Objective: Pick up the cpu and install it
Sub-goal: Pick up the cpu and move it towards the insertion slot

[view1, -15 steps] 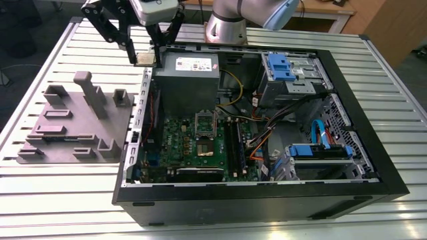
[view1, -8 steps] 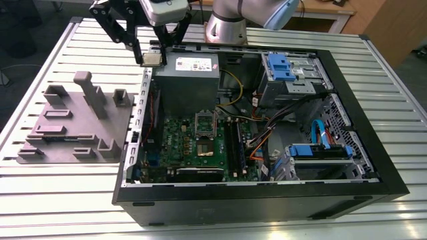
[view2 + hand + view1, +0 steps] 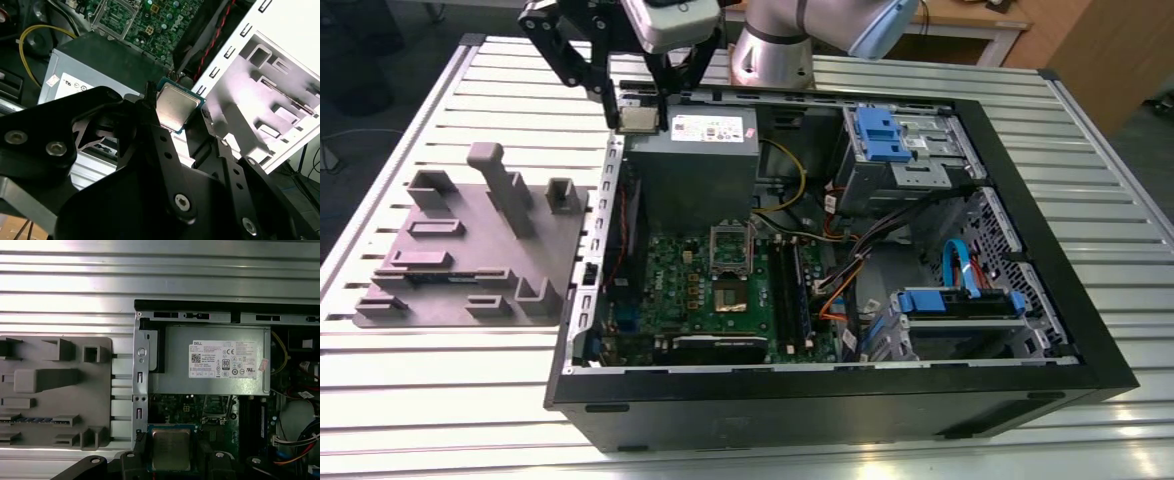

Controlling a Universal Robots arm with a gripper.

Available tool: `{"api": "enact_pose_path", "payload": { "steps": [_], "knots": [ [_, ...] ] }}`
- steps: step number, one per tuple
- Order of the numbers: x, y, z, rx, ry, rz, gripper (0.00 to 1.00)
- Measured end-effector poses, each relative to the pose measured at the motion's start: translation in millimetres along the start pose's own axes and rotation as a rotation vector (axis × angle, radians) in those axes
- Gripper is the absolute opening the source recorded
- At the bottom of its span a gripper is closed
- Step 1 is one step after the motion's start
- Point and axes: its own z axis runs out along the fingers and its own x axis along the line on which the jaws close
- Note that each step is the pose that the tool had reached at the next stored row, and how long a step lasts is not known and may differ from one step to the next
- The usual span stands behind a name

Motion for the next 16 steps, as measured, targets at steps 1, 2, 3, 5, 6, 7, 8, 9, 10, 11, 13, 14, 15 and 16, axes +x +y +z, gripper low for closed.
{"api": "enact_pose_path", "payload": {
  "steps": [1,2,3,5,6,7,8,9,10,11,13,14,15,16],
  "knots": [
    [-2.3,0.0,0.0,0.0,0.0,0.0,0.47],
    [-4.9,0.0,0.1,0.0,0.0,0.0,0.47],
    [-7.5,0.0,0.1,0.0001,0.0001,0.0,0.47],
    [-12.9,0.0,0.2,0.0,0.0,0.0,0.47],
    [-15.7,-0.1,0.2,0.0001,0.0,0.0,0.47],
    [-18.3,-0.1,0.3,0.0,0.0,0.0,0.47],
    [-20.9,-0.1,0.3,0.0,0.0,0.0,0.47],
    [-23.5,-0.1,0.4,0.0,0.0,0.0,0.47],
    [-25.7,-0.1,0.4,0.0,0.0,0.001,0.47],
    [-27.5,-0.1,0.4,0.0,-0.0001,0.001,0.47],
    [-28.3,-0.1,0.4,0.0,-0.0001,0.001,0.47],
    [-28.3,-0.1,0.4,0.0,-0.0001,0.001,0.47],
    [-28.6,-0.1,0.4,0.0,0.0,0.001,0.47],
    [-28.7,-0.1,0.4,0.0,-0.0001,0.001,0.47]
  ]
}}
